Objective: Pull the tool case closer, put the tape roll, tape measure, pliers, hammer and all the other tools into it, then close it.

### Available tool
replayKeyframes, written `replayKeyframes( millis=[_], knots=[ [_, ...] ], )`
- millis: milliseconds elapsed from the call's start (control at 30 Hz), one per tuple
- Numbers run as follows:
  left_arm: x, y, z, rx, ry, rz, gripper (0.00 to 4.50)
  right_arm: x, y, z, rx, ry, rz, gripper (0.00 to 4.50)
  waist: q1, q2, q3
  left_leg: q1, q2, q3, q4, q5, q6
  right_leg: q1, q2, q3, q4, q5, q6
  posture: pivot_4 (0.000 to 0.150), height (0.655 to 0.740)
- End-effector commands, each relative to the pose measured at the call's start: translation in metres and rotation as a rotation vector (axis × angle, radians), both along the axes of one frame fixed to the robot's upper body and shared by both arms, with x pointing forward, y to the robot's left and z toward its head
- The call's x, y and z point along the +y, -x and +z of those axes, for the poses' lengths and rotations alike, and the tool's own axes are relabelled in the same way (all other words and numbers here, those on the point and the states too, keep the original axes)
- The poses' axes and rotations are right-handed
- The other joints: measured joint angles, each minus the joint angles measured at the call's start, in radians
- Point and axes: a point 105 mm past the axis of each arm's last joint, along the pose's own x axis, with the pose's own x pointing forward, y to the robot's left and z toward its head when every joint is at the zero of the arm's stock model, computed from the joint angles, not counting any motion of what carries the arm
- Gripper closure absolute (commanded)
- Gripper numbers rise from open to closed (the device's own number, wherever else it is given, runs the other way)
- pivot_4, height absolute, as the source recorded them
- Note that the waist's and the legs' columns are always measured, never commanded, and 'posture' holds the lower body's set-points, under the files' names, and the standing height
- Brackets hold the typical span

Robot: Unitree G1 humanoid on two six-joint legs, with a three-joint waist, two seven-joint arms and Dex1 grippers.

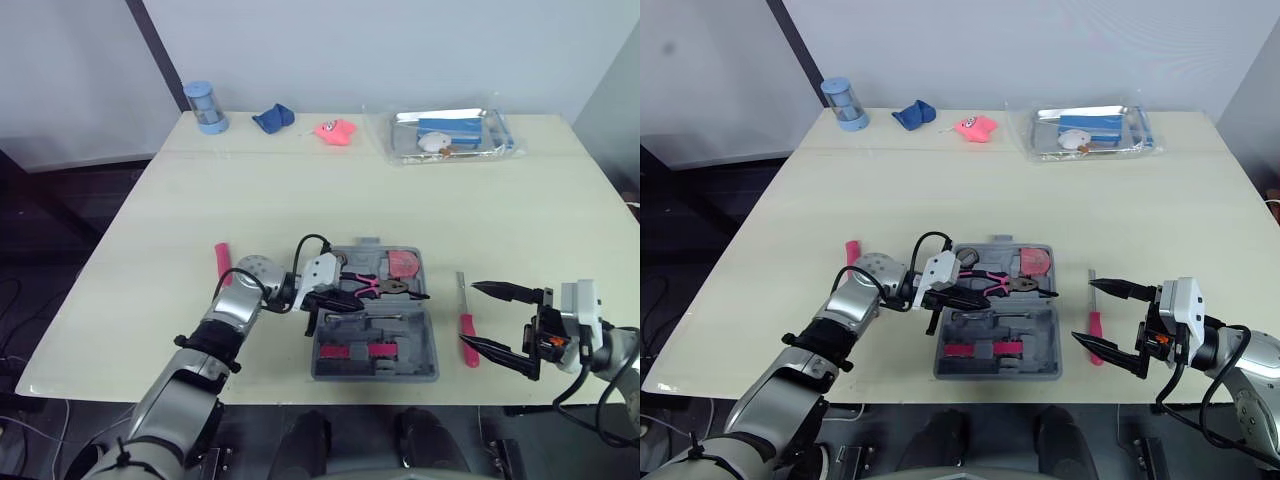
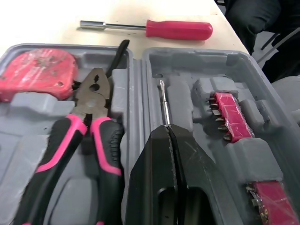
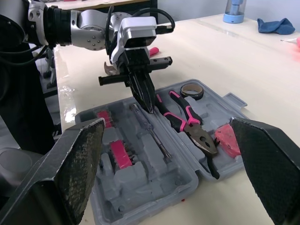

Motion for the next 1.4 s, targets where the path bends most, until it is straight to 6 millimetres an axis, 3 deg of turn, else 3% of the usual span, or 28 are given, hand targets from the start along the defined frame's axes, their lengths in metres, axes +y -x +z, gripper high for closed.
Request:
replayKeyframes(
  millis=[33, 1033, 1133, 1400],
  knots=[
    [-0.003, 0.004, -0.001, -0.013, -0.003, -0.033, 4.45, -0.001, 0.001, 0.009, -0.043, -0.005, 0.005, 0.00, -0.001, 0.000, 0.000, 0.000, 0.000, 0.000, 0.000, 0.000, 0.000, 0.000, 0.000, 0.000, 0.000, 0.000, 0.000, 0.150, 0.7400],
    [0.003, 0.009, -0.045, 0.027, -0.166, 0.011, 4.45, -0.002, 0.003, 0.008, -0.041, 0.007, 0.000, 0.00, 0.001, 0.002, -0.002, 0.005, 0.000, 0.000, 0.000, 0.000, 0.000, 0.006, 0.000, 0.000, 0.000, 0.000, 0.000, 0.150, 0.7400],
    [-0.001, 0.005, -0.036, 0.016, -0.103, 0.035, 4.45, -0.003, 0.002, 0.008, -0.040, -0.004, -0.010, 0.00, 0.001, 0.003, -0.003, 0.005, 0.000, 0.000, 0.000, 0.000, 0.000, 0.006, 0.000, 0.000, 0.000, 0.000, 0.000, 0.150, 0.7400],
    [0.004, -0.003, 0.017, -0.024, 0.141, 0.153, 4.45, -0.018, -0.001, -0.002, -0.020, -0.035, -0.109, 0.00, 0.000, 0.003, -0.002, 0.003, 0.000, -0.003, 0.000, 0.000, 0.000, 0.005, 0.000, -0.002, 0.000, 0.000, 0.000, 0.150, 0.7400]
  ],
)
